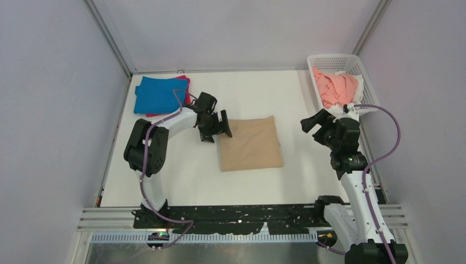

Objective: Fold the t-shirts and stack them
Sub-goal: Put the neatly folded tshirt into the corner of the board with the left arm

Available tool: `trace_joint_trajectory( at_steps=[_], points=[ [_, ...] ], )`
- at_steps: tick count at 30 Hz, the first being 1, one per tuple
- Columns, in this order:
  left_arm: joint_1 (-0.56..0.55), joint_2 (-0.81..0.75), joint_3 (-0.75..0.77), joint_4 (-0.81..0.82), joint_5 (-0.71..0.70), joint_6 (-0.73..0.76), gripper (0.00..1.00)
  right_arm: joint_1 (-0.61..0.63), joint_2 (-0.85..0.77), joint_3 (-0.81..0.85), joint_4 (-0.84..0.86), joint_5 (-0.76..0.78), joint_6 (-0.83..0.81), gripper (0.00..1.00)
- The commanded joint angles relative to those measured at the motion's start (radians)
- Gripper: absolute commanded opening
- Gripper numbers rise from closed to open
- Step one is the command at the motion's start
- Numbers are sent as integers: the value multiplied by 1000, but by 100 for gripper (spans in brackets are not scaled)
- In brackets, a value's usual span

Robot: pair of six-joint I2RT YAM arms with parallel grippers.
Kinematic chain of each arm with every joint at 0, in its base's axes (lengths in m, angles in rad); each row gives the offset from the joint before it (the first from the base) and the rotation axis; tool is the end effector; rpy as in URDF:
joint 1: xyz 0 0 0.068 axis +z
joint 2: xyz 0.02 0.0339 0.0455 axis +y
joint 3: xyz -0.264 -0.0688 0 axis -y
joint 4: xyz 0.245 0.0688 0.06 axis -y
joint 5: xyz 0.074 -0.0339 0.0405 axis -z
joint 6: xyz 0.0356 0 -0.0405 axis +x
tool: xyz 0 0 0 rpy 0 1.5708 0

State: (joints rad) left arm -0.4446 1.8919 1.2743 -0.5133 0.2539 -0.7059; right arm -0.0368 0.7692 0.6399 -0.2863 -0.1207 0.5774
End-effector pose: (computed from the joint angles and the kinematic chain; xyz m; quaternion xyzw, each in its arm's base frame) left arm 0.3428 -0.1732 0.1729 -0.0987 0.9634 -0.2214 0.1144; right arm 0.1811 -0.0024 0.2809 0.2214 0.8071 0.1942 0.5117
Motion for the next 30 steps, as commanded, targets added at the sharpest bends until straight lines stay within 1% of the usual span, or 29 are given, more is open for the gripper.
trace_joint_trajectory(
  at_steps=[1,3,6,10,12,13,15,16,18,21,22,25,26,27,29,30],
  points=[
    [-30,18,-4,48,35,-32,78,-4,2,26,-17,61,-40,95],
    [-43,28,-8,47,32,-41,72,-4,13,26,-17,62,-47,95],
    [-63,46,-14,45,12,-53,66,-5,27,26,-19,63,-55,95],
    [-99,86,-13,34,-8,-68,54,-4,33,25,-25,80,-64,95],
    [-117,115,8,18,-29,-75,37,-5,31,24,-25,87,-70,95],
    [-129,129,24,2,-48,-76,27,-5,31,22,-25,92,-72,95],
    [-155,167,82,-56,-119,-72,2,-5,31,19,-27,100,-77,95],
    [-166,191,124,-101,-151,-66,0,-5,31,18,-30,102,-82,95],
    [-183,220,197,-159,-172,-25,0,-5,31,18,-34,112,-92,95],
    [-196,216,258,-222,-219,11,0,-5,28,19,-34,117,-99,95],
    [-198,205,278,-242,-263,32,0,-5,27,20,-34,118,-102,95],
    [-197,159,367,-364,-510,88,0,-5,20,17,-35,118,-114,95],
    [-197,141,393,-381,-583,123,0,-6,14,12,-36,118,-120,95],
    [-195,135,425,-391,-674,168,0,-6,10,11,-37,118,-128,95],
    [-195,138,499,-410,-805,278,0,-6,-1,1,-34,159,-144,95],
    [-196,136,513,-374,-887,346,0,-6,-5,-6,-33,191,-147,95]
  ],
)
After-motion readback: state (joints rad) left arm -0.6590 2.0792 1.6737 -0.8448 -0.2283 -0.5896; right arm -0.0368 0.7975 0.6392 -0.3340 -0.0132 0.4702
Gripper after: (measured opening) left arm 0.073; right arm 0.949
